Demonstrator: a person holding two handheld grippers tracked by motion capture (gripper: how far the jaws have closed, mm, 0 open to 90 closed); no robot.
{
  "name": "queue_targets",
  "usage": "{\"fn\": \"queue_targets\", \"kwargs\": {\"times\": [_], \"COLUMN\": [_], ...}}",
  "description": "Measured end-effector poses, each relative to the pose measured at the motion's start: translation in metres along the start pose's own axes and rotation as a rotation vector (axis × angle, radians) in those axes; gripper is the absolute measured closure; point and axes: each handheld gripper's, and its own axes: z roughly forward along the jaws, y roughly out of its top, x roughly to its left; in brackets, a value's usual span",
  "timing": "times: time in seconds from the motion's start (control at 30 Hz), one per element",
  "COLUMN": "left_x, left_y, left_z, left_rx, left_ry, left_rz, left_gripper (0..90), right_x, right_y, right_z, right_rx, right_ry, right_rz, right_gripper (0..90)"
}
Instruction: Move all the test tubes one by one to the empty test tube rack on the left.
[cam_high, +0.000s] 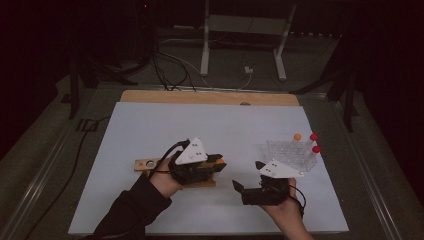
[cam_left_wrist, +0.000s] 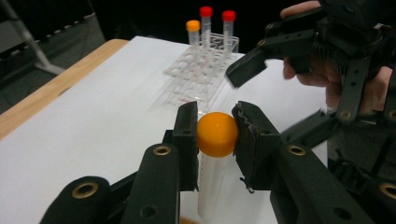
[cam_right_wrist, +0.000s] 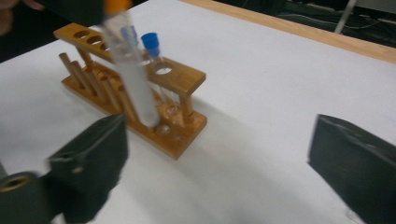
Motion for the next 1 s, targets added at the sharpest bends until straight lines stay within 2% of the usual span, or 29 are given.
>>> {"fn": "queue_targets", "kwargs": {"times": [0.07,0.2,0.47,0.57,0.63,0.77,0.83,1.0], "left_x": [0.003,0.009,0.019,0.026,0.031,0.041,0.044,0.048], "left_y": [-0.002,-0.008,-0.021,-0.026,-0.028,-0.031,-0.034,-0.045], "left_z": [-0.009,-0.024,-0.052,-0.061,-0.066,-0.07,-0.068,-0.057], "left_rx": [0.0,-0.001,0.011,0.006,-0.016,-0.058,-0.076,-0.037], "left_ry": [0.02,0.057,0.123,0.161,0.185,0.234,0.24,0.249], "left_rz": [-0.004,-0.017,-0.036,-0.042,-0.055,-0.061,-0.068,-0.084], "left_gripper": [72.0,72.0,72.0,72.0,72.1,72.0,72.1,72.1], "right_x": [-0.002,-0.004,-0.005,-0.005,-0.005,-0.006,-0.006,-0.007], "right_y": [0.0,0.0,0.0,0.0,0.0,0.0,0.0,-0.001], "right_z": [-0.001,-0.003,-0.004,-0.004,-0.004,-0.004,-0.004,-0.004], "right_rx": [-0.006,-0.014,-0.018,-0.017,-0.019,-0.016,-0.014,-0.013], "right_ry": [-0.002,0.016,0.018,0.01,0.01,0.003,0.005,0.003], "right_rz": [0.007,0.007,0.0,-0.004,-0.001,-0.004,-0.006,-0.007], "right_gripper": [0.0,0.0,0.0,0.0,0.0,0.0,0.0,0.0]}}
